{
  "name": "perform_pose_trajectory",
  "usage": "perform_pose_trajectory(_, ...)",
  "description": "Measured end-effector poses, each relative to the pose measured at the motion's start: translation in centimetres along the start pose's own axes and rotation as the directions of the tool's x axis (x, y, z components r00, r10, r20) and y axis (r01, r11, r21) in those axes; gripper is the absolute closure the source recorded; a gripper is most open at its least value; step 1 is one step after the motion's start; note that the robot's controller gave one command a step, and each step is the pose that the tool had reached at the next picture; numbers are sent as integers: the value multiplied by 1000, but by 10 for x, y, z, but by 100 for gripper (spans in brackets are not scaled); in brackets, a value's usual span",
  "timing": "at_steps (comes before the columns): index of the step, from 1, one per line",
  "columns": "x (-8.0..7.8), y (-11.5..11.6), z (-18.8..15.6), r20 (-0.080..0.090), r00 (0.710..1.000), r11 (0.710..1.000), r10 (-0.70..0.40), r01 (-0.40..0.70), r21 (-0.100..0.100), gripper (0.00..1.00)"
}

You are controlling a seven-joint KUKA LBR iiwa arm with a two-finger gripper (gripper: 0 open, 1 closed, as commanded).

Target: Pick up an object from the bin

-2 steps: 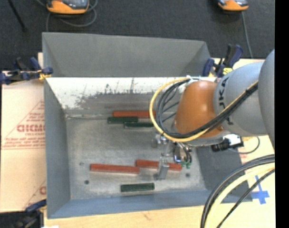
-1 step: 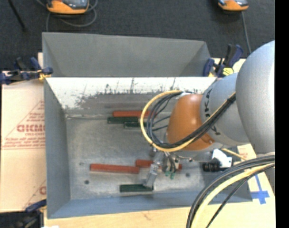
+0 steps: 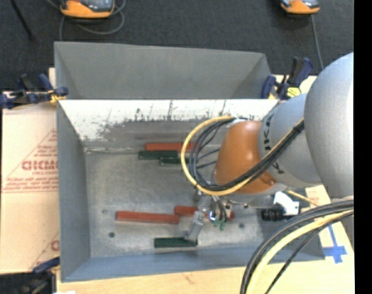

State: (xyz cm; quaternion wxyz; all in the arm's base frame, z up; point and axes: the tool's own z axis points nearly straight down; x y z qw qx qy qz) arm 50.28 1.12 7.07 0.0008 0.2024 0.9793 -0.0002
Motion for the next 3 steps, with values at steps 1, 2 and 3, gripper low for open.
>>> perform_pose_trajectory(1,0,0,0,1,1000,1000,-1,1,-1,100)
perform_pose_trajectory(2,-3,1,-82,7,1000,1000,-7,7,-5,100)
perform_pose_trajectory(3,-4,1,-105,4,1000,1000,-15,15,-3,100)
